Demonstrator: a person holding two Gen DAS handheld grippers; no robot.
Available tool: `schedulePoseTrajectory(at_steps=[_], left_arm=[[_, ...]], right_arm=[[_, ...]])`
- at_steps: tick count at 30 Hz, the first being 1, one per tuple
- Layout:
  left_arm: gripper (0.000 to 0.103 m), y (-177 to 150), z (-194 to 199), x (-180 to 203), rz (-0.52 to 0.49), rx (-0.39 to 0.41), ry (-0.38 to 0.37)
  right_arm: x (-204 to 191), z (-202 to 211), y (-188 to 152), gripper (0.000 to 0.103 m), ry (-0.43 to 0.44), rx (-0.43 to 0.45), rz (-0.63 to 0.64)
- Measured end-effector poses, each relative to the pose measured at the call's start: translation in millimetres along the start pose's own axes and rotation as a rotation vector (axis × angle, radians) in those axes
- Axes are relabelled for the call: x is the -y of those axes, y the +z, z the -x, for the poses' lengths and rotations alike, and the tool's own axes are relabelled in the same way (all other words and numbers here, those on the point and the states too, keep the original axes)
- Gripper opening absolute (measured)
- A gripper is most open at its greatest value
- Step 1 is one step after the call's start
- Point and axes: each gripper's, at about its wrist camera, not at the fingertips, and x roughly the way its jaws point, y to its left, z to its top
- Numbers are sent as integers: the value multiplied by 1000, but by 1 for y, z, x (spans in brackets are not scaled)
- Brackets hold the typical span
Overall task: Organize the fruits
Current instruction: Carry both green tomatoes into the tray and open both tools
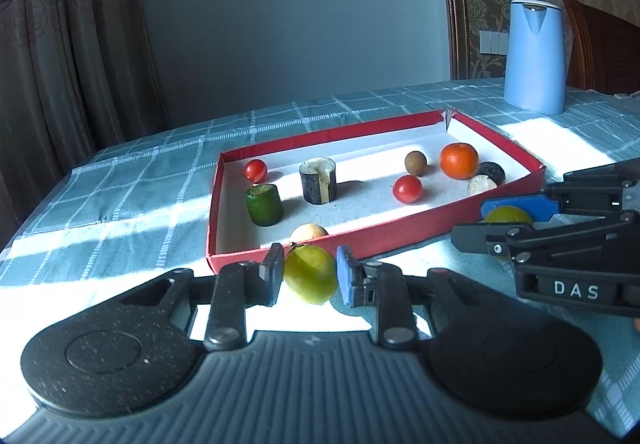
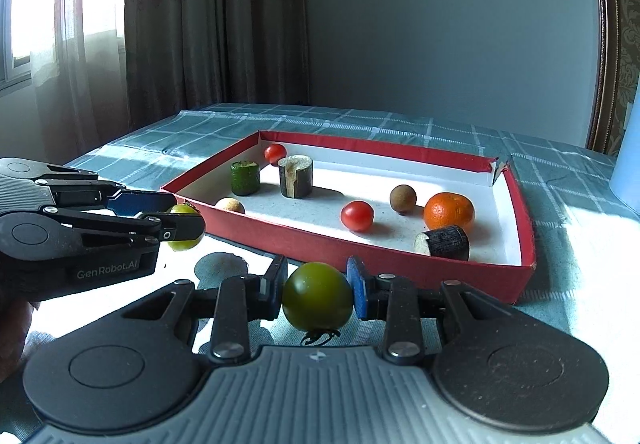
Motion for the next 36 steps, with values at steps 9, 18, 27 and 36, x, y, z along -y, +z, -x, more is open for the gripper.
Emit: schedulePoseTrajectory(at_steps=[9, 18, 27, 36], left_arm=[[25, 33, -21, -1, 28, 16, 27], [25, 45, -61, 2, 19, -35, 85], [26, 46, -87, 8, -6, -88, 109], [33, 43, -97, 11, -8, -115, 131]], right_arm=[[21, -20, 32, 32, -81, 42, -38], [35, -58, 44, 32, -127, 8, -68], [37, -81, 47, 32, -151, -23, -65], [46, -89, 48, 32, -161, -46, -106]])
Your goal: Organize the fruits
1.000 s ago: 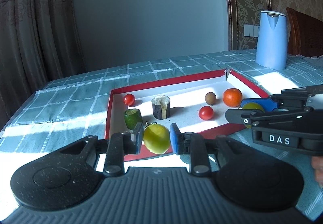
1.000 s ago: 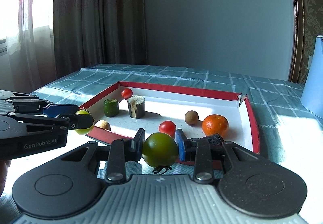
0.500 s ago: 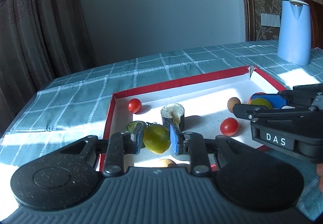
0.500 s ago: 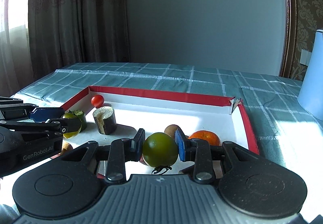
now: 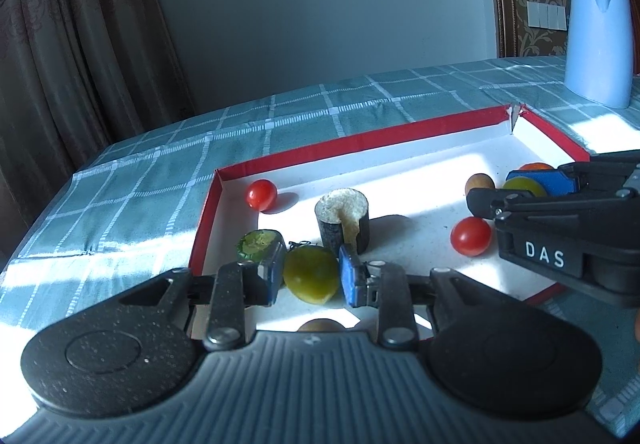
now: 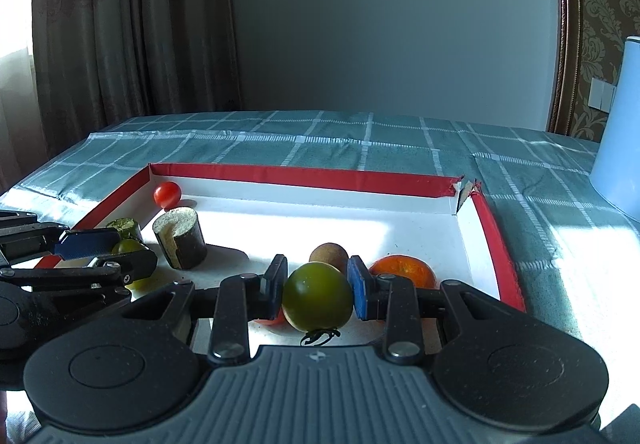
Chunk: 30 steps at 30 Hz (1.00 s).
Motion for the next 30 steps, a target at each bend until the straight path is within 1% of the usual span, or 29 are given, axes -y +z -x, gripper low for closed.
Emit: schedulePoseTrajectory(at_steps=[1, 2, 4, 5, 7, 8, 9, 10, 13, 14, 15, 17, 19, 25, 30], left_arm=[[37, 0, -2, 0, -3, -11, 2], [44, -1, -4, 1, -1, -17, -1], [47, -3, -3, 4, -17, -13, 4], [52, -3, -3, 6, -24, -10, 7], [57, -4, -1, 7, -28, 2, 24], [63, -4, 0, 7, -26, 7, 25], [67, -4, 1, 5, -18, 7, 18], [69, -4, 2, 4, -12, 7, 11], [74, -5, 4, 6, -17, 18, 22], [77, -5, 4, 7, -25, 22, 28], [79, -6, 5, 8, -30, 25, 31], [80, -6, 7, 10, -37, 31, 35], [85, -6, 8, 9, -33, 34, 35], [88, -10, 16, 2, 1, 42, 47], [94, -21, 40, 1, 14, 75, 32]], right_arm=[[1, 0, 1, 32, 3, -2, -10], [4, -1, 1, 32, 6, -5, -29], [7, -2, 1, 35, 24, -8, -54], [8, -1, 1, 37, 32, -6, -58], [7, 1, 0, 50, 49, 1, -64], [6, 3, 0, 53, 51, 5, -62], [3, 4, -1, 58, 45, 12, -52], [1, 6, -1, 62, 37, 19, -41], [-6, 13, -3, 68, -8, 57, -8], [-6, 14, -4, 70, -14, 66, -6], [-6, 16, -4, 72, -15, 72, -8], [-2, 18, -4, 72, -17, 80, -31], [0, 19, -4, 72, -18, 83, -41], [6, 33, -10, 72, -50, 105, -59], [14, 53, -18, 73, -61, 134, -104]])
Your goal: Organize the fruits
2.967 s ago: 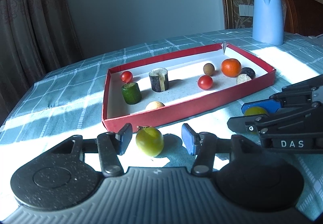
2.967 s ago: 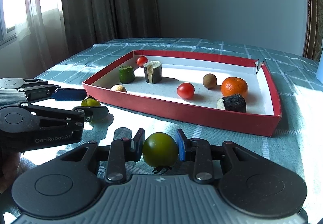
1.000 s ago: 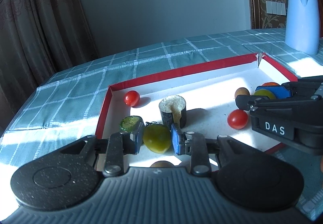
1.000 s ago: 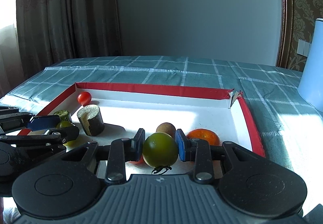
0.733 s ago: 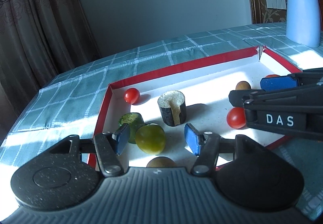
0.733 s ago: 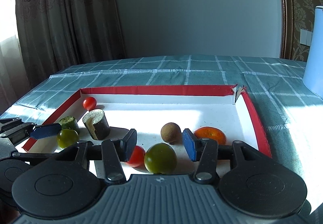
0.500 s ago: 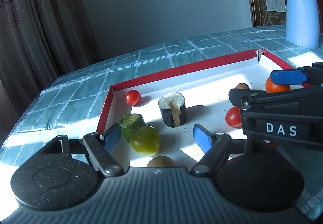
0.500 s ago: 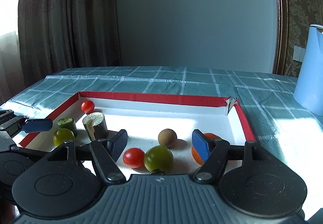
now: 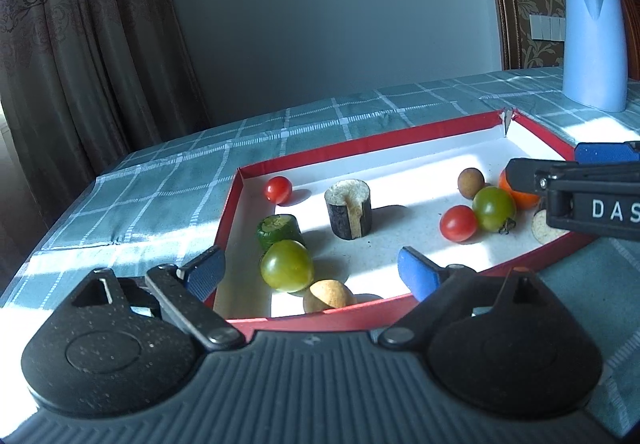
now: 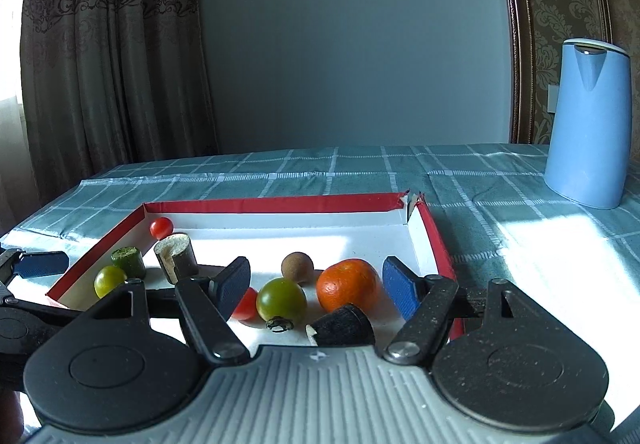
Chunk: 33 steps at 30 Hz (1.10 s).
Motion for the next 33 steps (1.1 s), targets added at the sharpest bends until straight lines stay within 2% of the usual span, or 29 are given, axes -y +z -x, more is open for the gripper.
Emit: schedulePoseTrajectory(at_steps=[2, 4, 8, 17, 22, 27, 31, 33], left_arm=[[95, -5, 11, -2, 20, 21, 4], [99, -9, 19, -6, 41, 16, -12], [100, -17, 30, -9, 64, 4, -24], [103, -20, 36, -8, 59, 16, -19], [103, -20, 35, -11, 76, 9, -18], [103, -20, 36, -10, 72, 13, -19], [103, -20, 37, -10, 72, 17, -21], [103, -20, 37, -10, 74, 20, -22]], right_arm=[[5, 7, -3, 78, -1, -11, -32], [8, 12, -6, 78, -1, -26, -47], [8, 23, -16, 78, 12, -51, -39], [17, 47, -27, 81, 26, -31, -96], [13, 40, -33, 81, 29, -101, -81], [8, 38, -35, 81, 35, -115, -54], [5, 25, -39, 86, 48, -221, -41], [5, 29, -39, 87, 49, -196, -47]])
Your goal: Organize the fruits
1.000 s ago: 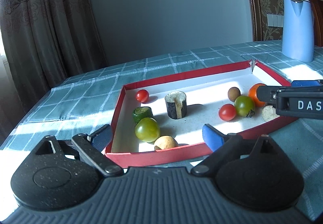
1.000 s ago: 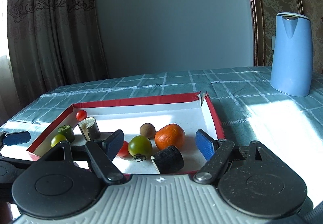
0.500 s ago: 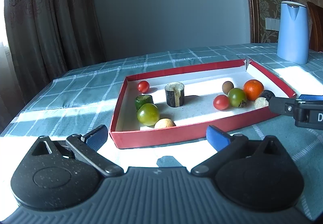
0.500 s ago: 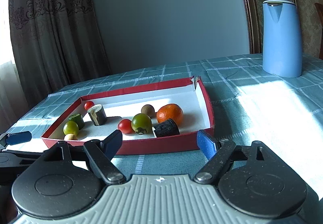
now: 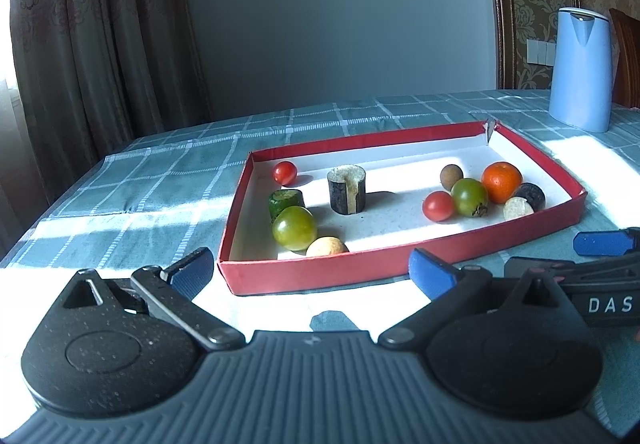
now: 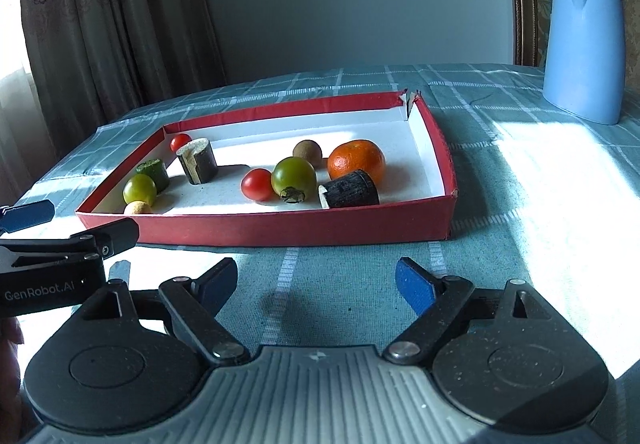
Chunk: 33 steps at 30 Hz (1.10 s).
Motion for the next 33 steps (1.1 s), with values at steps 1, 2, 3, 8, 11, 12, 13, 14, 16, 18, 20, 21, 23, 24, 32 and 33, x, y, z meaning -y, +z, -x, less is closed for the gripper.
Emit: schedulePoseTrajectory(at_steps=[1, 2, 3, 8, 11, 12, 13, 14, 16, 18, 20, 21, 23, 24, 32, 33], left_arm=[[103, 0, 0, 0, -1, 1, 1], [103, 0, 0, 0, -2, 1, 2], [103, 0, 0, 1, -4, 0, 0], [103, 0, 1, 2, -13, 5, 3], [103, 0, 1, 2, -11, 7, 3], [103, 0, 1, 2, -9, 7, 2], [103, 0, 1, 2, -7, 6, 3], [103, 0, 1, 1, -5, 7, 3], [103, 0, 1, 0, 1, 8, 3], [103, 0, 0, 0, 5, 5, 4], [103, 0, 0, 0, 5, 6, 9], [103, 0, 0, 0, 5, 7, 10], [103, 0, 0, 1, -1, 8, 11], [103, 0, 0, 1, -3, 8, 13], [103, 0, 1, 0, 6, 9, 13], [103, 0, 1, -1, 12, 7, 14]], right_arm=[[1, 1, 0, 87, 2, 3, -5], [1, 0, 0, 87, 0, 0, -8], [2, 0, 0, 87, -1, -2, -10], [0, -1, 1, 87, 7, -11, -2], [-1, -2, 1, 87, 7, -19, 8], [-2, -2, 1, 87, 7, -17, 9], [-1, -1, 1, 87, 6, -12, 8], [-1, 0, 1, 87, 6, -9, 6], [-1, -1, 1, 87, 6, -13, 5], [-1, -2, 1, 87, 5, -16, 7], [-1, -2, 1, 87, 6, -15, 6], [-1, -2, 1, 87, 5, -16, 6], [-1, -2, 1, 87, 5, -16, 6], [-1, -2, 1, 87, 5, -16, 6], [-1, -2, 0, 87, 4, -18, 10], [-1, -2, 1, 87, 5, -17, 10]])
